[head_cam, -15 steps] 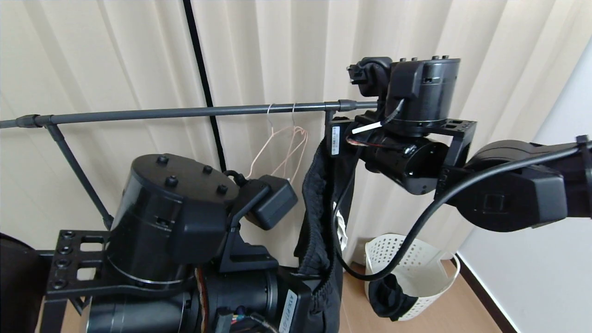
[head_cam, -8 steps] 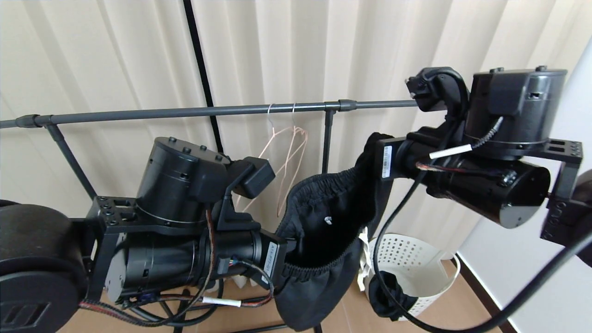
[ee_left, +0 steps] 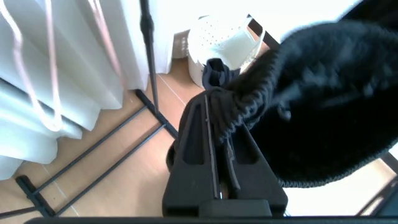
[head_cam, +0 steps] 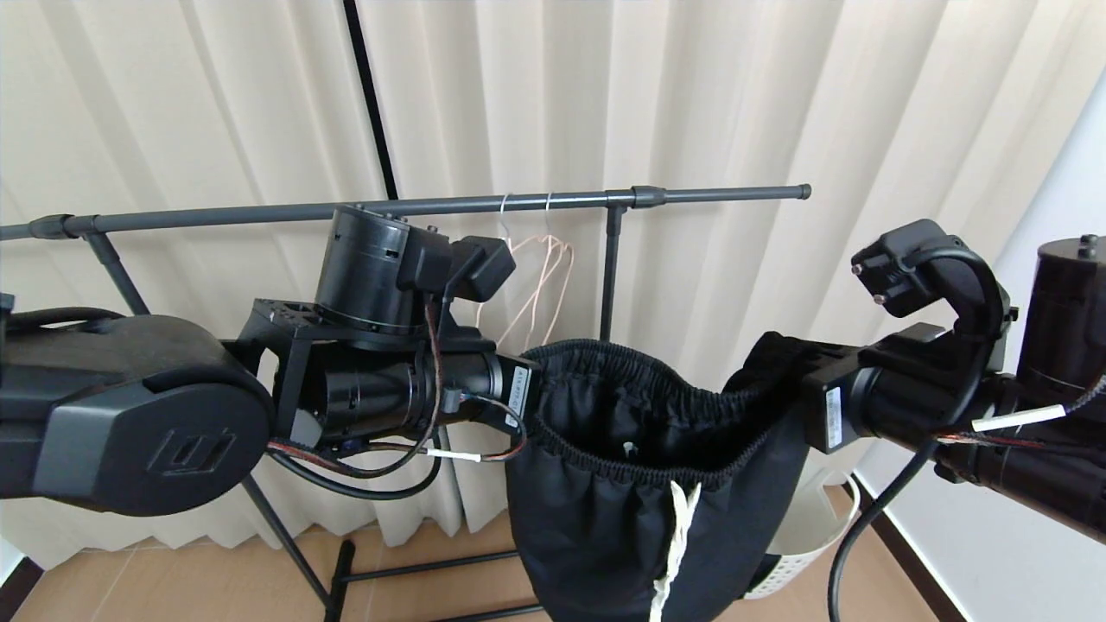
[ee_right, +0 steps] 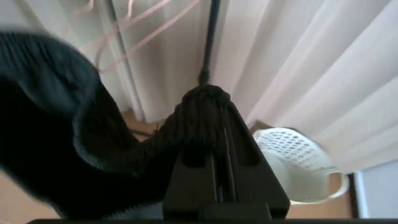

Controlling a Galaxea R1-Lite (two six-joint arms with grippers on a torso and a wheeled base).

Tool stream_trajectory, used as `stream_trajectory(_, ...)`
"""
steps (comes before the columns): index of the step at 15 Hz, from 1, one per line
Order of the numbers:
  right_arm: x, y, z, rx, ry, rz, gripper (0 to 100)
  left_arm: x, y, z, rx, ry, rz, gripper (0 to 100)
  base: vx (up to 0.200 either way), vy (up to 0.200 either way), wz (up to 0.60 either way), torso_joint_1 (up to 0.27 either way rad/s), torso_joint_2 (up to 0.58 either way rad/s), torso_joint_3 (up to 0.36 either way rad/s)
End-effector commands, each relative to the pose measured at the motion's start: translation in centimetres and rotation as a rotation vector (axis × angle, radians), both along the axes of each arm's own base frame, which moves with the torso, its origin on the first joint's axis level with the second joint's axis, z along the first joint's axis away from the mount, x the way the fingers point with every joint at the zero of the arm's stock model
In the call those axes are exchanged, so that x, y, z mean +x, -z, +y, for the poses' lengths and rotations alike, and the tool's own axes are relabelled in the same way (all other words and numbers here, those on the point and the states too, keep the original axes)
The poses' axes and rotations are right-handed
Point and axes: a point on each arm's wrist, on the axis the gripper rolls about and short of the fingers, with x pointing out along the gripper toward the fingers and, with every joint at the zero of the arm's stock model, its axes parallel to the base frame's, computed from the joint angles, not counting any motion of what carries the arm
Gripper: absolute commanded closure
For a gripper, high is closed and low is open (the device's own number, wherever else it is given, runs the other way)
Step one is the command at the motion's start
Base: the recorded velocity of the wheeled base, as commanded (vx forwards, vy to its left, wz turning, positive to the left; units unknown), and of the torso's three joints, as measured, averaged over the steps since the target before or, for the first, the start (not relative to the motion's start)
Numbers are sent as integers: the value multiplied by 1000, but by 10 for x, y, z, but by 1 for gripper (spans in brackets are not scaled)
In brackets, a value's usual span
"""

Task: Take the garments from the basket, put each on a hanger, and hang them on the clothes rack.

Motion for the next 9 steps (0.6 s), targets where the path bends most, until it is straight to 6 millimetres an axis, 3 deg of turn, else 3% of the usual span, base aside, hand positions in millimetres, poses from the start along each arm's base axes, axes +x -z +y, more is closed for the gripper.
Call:
stream_trajectory(1, -8, -3, -12, -5, 17, -33, 100, 5, -1, -2, -2, -6, -5, 100, 0, 0, 0, 0, 0, 0)
stream_trajectory(7, -15, -3, -17, -22, 9, -45, 100, 18, -9, -6, -25, -19, -35, 100, 0, 0, 0, 0, 0, 0)
stream_trajectory(8, -16, 0, -18, -35, 6, -38, 0, 19, -8, -8, -24, -18, -33, 100, 0, 0, 0, 0, 0, 0)
stream_trajectory(9, -17, 4, -18, -46, 4, -28, 0, 20, -8, -9, -24, -19, -35, 100, 0, 0, 0, 0, 0, 0)
